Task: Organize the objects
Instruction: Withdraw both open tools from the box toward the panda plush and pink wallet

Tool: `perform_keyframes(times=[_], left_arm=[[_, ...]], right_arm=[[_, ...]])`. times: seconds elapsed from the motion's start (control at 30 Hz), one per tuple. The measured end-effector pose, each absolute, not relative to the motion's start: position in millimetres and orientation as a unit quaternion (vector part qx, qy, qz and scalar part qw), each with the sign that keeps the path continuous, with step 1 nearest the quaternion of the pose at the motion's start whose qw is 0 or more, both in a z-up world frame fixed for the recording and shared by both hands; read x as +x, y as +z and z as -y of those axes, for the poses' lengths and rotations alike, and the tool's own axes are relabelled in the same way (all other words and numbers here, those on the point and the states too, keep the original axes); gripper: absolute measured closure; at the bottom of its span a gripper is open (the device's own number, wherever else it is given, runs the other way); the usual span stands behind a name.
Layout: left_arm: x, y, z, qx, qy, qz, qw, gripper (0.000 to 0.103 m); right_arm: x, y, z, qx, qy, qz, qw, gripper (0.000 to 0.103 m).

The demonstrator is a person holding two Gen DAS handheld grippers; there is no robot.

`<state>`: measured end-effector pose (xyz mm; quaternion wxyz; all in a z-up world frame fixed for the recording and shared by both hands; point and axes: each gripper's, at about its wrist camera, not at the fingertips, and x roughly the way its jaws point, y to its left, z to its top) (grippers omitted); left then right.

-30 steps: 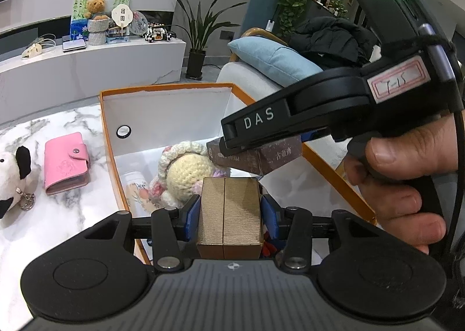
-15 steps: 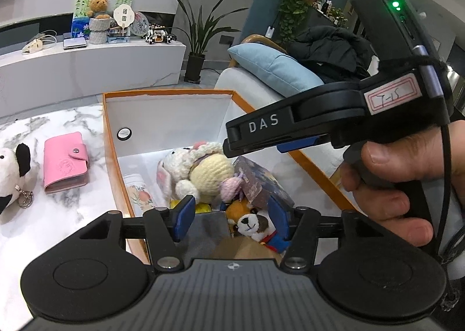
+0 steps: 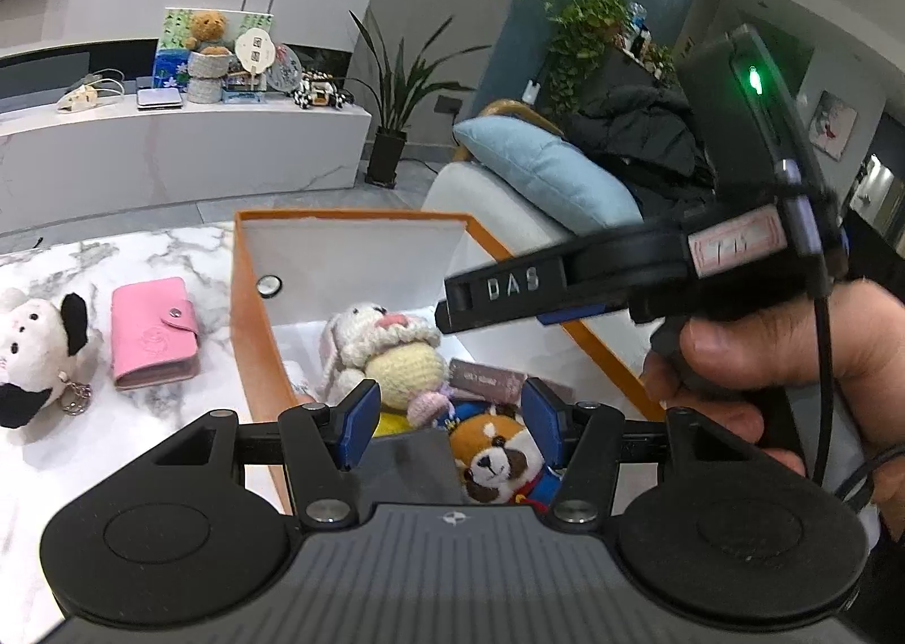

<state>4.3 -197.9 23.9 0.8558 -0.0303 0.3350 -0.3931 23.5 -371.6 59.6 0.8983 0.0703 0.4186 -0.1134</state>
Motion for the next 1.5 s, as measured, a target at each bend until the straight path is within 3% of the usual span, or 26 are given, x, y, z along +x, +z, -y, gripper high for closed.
perform_keyframes(times=[0.2, 0.33, 0.53, 0.87, 1.1, 1.33, 1.5], left_arm=[[15.9, 30.1, 169.0, -0.052, -0.377, -0.324, 0.866, 0.038], [30.3, 35.6, 141.9, -0.079, -0.352, -0.323, 0.875, 0.037], [49.0, 41.6, 105.1, -0.11, -0.308, -0.324, 0.888, 0.026], [63.6, 20.2, 62.4, -0.072, -0.201, -0.385, 0.898, 0.02], [74.0, 12.3, 39.6, -0.063, -0.169, -0.371, 0.911, 0.018], [107.7, 6.9, 33.2, -0.124, -0.11, -0.327, 0.93, 0.014], [136.2, -21.3, 28.2, -0.171, -0.058, -0.35, 0.919, 0.014]], right_arm=[[27.6, 60.1, 358.7, 0.064, -0.107, -0.405, 0.906, 0.023], [33.0, 61.5, 347.8, 0.058, -0.103, -0.394, 0.911, 0.023], [45.5, 63.9, 323.0, 0.058, -0.087, -0.381, 0.919, 0.022], [70.9, 71.7, 263.2, 0.065, -0.026, -0.338, 0.939, 0.017], [101.9, 52.7, 225.1, 0.048, -0.023, -0.358, 0.932, 0.017], [128.0, 35.9, 223.1, 0.086, -0.051, -0.361, 0.927, 0.017], [152.4, 27.2, 222.1, 0.095, -0.054, -0.367, 0.924, 0.017]])
